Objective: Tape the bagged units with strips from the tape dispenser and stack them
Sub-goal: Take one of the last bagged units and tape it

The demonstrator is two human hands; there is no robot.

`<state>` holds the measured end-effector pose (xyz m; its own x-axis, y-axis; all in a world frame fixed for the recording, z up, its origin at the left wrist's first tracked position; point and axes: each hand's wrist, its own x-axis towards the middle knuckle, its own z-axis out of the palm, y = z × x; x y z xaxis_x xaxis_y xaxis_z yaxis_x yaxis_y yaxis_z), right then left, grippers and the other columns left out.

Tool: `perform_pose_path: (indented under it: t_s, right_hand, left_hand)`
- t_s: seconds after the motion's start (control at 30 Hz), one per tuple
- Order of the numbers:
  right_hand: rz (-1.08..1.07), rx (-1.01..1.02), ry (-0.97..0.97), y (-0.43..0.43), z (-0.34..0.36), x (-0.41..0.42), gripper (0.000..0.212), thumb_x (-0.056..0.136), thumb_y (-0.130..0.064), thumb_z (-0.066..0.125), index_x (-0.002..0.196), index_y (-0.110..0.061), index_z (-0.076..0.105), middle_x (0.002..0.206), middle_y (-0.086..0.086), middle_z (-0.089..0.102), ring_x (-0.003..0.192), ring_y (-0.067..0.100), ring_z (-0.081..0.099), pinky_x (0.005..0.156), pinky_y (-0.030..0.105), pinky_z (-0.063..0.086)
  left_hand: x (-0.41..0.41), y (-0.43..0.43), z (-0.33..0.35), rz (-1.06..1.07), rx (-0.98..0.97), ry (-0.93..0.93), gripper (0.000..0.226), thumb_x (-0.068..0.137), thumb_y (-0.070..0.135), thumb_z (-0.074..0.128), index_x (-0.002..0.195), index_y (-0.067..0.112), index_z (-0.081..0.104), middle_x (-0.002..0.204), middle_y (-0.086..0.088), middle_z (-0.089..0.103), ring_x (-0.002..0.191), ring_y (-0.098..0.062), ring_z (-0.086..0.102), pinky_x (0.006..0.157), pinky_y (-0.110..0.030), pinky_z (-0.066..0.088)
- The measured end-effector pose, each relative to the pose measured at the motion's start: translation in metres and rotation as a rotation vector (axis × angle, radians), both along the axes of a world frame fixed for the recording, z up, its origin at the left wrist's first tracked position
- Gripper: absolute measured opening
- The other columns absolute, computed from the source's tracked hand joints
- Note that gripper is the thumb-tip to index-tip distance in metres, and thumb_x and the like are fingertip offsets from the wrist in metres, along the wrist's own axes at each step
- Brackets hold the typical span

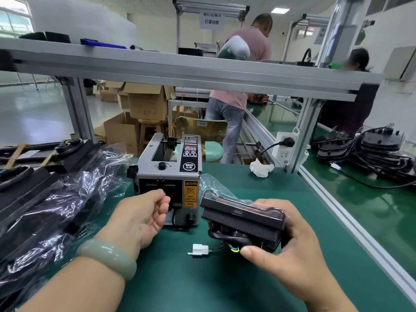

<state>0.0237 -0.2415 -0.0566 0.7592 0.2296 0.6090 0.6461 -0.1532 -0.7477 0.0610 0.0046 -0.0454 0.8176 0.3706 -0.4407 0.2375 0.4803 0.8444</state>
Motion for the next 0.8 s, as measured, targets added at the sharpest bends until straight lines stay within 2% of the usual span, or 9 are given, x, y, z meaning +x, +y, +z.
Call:
perform_pose_path:
  t_s: [0.13,0.23,0.3,0.47,0.57,0.7,0.8]
  right_hand:
    - [0.006,-0.014,-0.009,0.000,0.000,0.000,0.057,0.053,-0.012,0.083,0.100,-0.036,0.062,0.099,-0.013,0.066,0.088,0.007,0.065,0.076,0.012,0.048]
    - [0.001,-0.027,-0.013,0.001,0.000,-0.001,0.056,0.053,-0.014,0.084,0.100,-0.035,0.061,0.100,-0.012,0.066,0.088,0.009,0.065,0.076,0.014,0.049]
    - [0.001,-0.028,-0.013,0.002,0.000,-0.001,0.056,0.054,-0.014,0.084,0.101,-0.034,0.062,0.100,-0.012,0.066,0.088,0.009,0.065,0.076,0.014,0.049]
    - [-0.001,-0.026,-0.006,0.002,0.000,-0.001,0.056,0.054,-0.014,0.084,0.101,-0.034,0.062,0.101,-0.012,0.065,0.089,0.009,0.066,0.076,0.014,0.049]
    - [0.000,-0.023,-0.002,0.004,0.000,-0.002,0.056,0.054,-0.013,0.084,0.101,-0.033,0.062,0.101,-0.012,0.065,0.090,0.011,0.065,0.076,0.015,0.049]
    - [-0.012,-0.027,0.000,0.004,0.000,-0.002,0.055,0.053,-0.014,0.084,0.100,-0.032,0.062,0.101,-0.012,0.066,0.090,0.011,0.065,0.076,0.014,0.048]
    - [-0.009,-0.022,0.001,0.003,0.001,-0.002,0.055,0.053,-0.014,0.084,0.100,-0.032,0.062,0.100,-0.012,0.066,0.089,0.010,0.066,0.076,0.014,0.049]
  left_hand:
    - [0.005,0.000,-0.006,0.061,0.023,-0.002,0.019,0.092,0.018,0.061,0.075,0.010,0.062,0.045,0.004,0.062,0.031,0.000,0.052,0.034,-0.009,0.040]
    - [0.009,0.000,-0.011,0.111,0.048,-0.015,0.018,0.091,0.018,0.063,0.076,0.010,0.061,0.063,0.000,0.064,0.032,0.000,0.053,0.033,-0.009,0.039]
    - [0.011,-0.001,-0.012,0.134,0.060,-0.021,0.017,0.090,0.019,0.064,0.076,0.010,0.061,0.067,0.000,0.063,0.033,0.000,0.053,0.033,-0.010,0.039]
    - [0.014,-0.002,-0.015,0.174,0.064,-0.015,0.016,0.088,0.021,0.066,0.077,0.011,0.061,0.069,-0.001,0.065,0.035,-0.001,0.057,0.033,-0.010,0.040]
    - [0.018,-0.003,-0.017,0.198,0.080,0.009,0.013,0.089,0.021,0.064,0.080,0.012,0.061,0.070,0.000,0.065,0.045,-0.003,0.059,0.036,-0.011,0.040]
    - [0.019,-0.009,-0.018,0.236,0.114,0.023,0.011,0.087,0.018,0.060,0.079,0.011,0.059,0.071,0.001,0.064,0.055,-0.006,0.058,0.044,-0.020,0.039]
    - [0.006,-0.013,-0.013,0.170,0.069,0.014,0.013,0.088,0.017,0.060,0.076,0.012,0.059,0.064,0.002,0.063,0.053,-0.005,0.056,0.042,-0.019,0.041]
